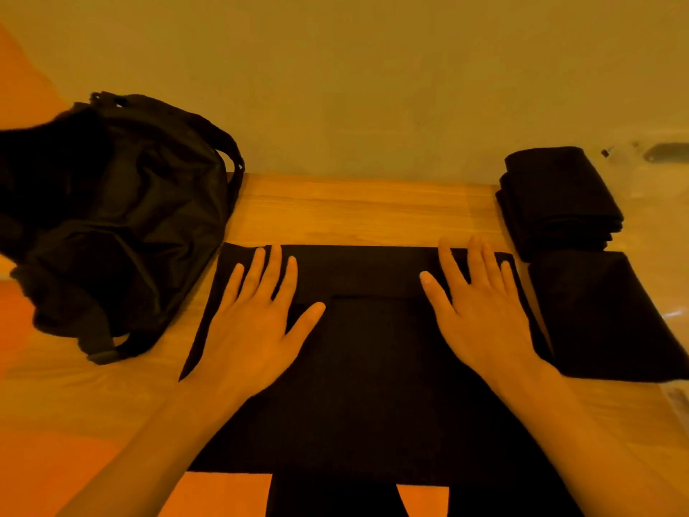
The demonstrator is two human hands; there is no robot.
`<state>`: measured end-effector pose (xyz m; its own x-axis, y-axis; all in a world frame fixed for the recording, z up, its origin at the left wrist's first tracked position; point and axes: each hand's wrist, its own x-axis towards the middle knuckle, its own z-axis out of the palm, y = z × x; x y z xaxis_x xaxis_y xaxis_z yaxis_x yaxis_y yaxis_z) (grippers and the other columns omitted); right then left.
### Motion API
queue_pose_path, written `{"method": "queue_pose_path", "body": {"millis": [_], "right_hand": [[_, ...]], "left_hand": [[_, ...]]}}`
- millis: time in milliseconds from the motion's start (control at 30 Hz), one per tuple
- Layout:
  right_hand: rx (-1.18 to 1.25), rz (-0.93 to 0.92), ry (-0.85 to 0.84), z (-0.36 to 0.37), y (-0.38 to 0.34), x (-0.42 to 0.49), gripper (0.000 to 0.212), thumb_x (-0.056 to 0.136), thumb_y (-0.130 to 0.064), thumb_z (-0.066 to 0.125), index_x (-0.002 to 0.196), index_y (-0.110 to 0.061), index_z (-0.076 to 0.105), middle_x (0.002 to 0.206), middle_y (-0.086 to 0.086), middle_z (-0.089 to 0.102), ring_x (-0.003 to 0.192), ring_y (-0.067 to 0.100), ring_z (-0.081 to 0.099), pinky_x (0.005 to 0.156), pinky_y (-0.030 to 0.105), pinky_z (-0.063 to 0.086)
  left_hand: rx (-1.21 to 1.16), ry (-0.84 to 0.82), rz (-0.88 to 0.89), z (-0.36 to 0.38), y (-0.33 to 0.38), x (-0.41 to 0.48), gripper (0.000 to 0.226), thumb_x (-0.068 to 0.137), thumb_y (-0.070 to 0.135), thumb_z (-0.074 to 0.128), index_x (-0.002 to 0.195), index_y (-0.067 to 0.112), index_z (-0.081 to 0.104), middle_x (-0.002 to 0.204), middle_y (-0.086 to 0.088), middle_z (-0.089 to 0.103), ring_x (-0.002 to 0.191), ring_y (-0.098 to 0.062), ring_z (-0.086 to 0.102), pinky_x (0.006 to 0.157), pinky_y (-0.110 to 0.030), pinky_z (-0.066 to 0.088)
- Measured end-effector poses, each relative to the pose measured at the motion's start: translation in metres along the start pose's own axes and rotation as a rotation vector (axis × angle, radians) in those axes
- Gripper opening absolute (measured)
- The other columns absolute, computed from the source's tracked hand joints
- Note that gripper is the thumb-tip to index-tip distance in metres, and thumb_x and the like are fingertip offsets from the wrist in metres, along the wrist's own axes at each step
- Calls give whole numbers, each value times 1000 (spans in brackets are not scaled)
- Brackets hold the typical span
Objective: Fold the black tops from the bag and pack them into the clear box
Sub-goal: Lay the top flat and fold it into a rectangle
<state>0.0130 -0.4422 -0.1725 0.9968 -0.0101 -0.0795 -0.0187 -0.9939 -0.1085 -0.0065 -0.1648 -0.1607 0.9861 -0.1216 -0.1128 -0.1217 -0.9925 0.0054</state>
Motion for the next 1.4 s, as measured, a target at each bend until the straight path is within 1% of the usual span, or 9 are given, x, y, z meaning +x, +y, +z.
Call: {"method": "queue_pose_path", "body": {"millis": [167, 300, 400, 467, 767, 1000, 1200, 1333, 1400], "right_hand": [[-33, -49, 89, -11, -29, -8, 72, 98, -65, -5, 161, -28, -4, 168, 15, -2, 155, 30, -8, 125, 48, -3], [174, -484, -96, -37, -106, 7, 68, 96, -61, 2, 159, -36, 8, 168, -5, -4, 153, 12, -14, 124, 36, -8], [46, -805, -176, -21, -169, 30, 61, 102, -57, 8, 159, -37, 4, 168, -7, -8, 152, 10, -18, 123, 34, -11], [-52, -860, -204, -3, -198, 44, 62, 104, -56, 9, 160, -32, 1, 168, -5, -9, 153, 13, -17, 125, 38, -9], [-67, -766, -93, 25, -216, 50, 63, 101, -60, 4, 160, -37, 3, 168, -11, -3, 154, 10, -6, 125, 42, 0], [85, -818, -188, 11, -209, 50, 55, 107, -51, 7, 159, -37, 2, 168, -9, -6, 152, 6, -15, 122, 38, -16], [324, -647, 49, -25, -99, 3, 59, 102, -55, 14, 155, -34, 30, 166, -9, 12, 152, 1, -7, 124, 33, -11], [203, -357, 73, -22, -10, -37, 58, 98, -48, 31, 154, -34, 29, 166, 0, 17, 154, 8, -4, 122, 30, -8], [150, -238, 54, -16, 7, -53, 64, 97, -53, 25, 157, -32, 21, 167, 4, 12, 154, 14, -5, 123, 35, -6]], "left_hand": [[-106, 105, -21, 0, -2, -52, 89, 91, 74, -17, 161, 18, -8, 169, -5, -18, 154, -21, -22, 128, -43, -2], [-134, 151, -85, 14, -8, -96, 86, 100, 72, 1, 163, 14, 5, 170, -6, -7, 156, -19, -16, 127, -38, -3], [-157, 136, -138, 26, -14, -117, 85, 100, 73, 3, 163, 16, 3, 170, -4, -9, 155, -16, -18, 125, -37, -5], [-140, 126, -156, 32, -17, -126, 84, 101, 72, 6, 162, 15, 7, 170, -6, -4, 156, -17, -13, 125, -41, 3], [-176, 139, -190, 45, -36, -144, 76, 101, 73, 11, 163, 30, 7, 171, -3, -6, 157, -16, -11, 127, -42, 8], [-210, 146, -214, 44, -42, -144, 82, 95, 81, 19, 161, 32, 24, 171, -1, 6, 157, -18, 1, 125, -46, 20], [-344, 335, -103, 16, -26, -121, 76, 99, 75, 21, 160, 31, 27, 171, 6, 8, 157, -16, -2, 123, -42, 12], [-391, 71, 10, -21, 18, -64, 77, 92, 79, 3, 159, 43, -7, 166, 13, -24, 151, -14, -29, 126, -38, -9], [-267, -56, 135, -30, 54, -20, 77, 92, 77, 3, 159, 41, -10, 164, 9, -29, 150, -19, -32, 125, -44, -13]]}}
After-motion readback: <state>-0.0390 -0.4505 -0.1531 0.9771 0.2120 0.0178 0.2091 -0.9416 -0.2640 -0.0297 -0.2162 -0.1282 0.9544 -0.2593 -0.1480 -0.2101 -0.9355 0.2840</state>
